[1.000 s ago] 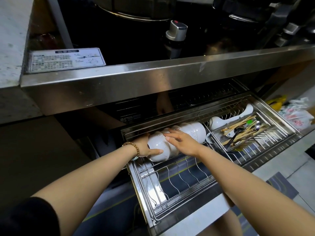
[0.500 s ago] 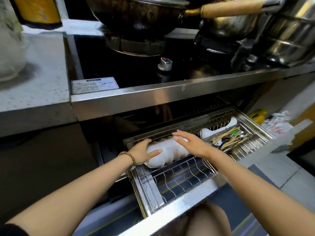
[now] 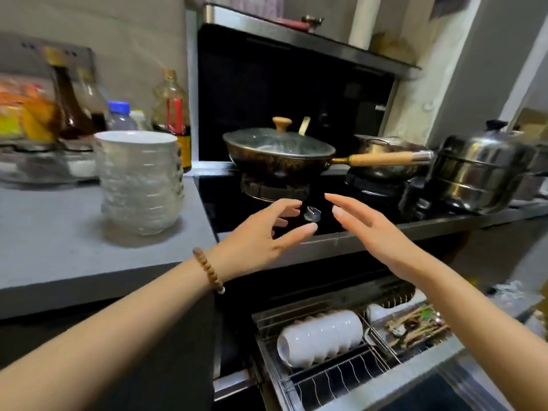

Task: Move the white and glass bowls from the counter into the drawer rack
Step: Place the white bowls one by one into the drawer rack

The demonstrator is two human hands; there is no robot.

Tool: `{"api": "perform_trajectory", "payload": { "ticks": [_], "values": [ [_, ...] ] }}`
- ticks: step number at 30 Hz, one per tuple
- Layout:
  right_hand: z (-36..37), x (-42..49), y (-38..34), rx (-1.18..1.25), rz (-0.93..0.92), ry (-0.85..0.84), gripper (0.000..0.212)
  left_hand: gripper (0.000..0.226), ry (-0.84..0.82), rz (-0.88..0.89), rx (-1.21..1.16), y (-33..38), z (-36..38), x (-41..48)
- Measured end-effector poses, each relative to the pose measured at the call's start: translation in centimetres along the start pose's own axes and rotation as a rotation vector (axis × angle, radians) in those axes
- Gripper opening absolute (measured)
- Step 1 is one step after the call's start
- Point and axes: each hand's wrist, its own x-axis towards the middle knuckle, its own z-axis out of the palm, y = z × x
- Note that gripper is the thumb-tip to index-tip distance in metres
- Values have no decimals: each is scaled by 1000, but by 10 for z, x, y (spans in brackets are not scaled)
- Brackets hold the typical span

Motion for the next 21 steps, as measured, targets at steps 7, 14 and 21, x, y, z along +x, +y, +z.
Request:
{"api": "perform_trajectory", "payload": {
  "ticks": [7, 14, 21],
  "values": [
    [61, 58, -77, -13, -192, -126, 48, 72, 298, 67, 186, 18, -114, -35],
    [123, 107, -120, -41, -317, -201, 45, 73, 471, -60, 384, -21, -182, -65],
    [154, 152, -139, -100, -393, -196, 37, 50, 479, -142, 315, -62, -209, -53]
  ]
}}
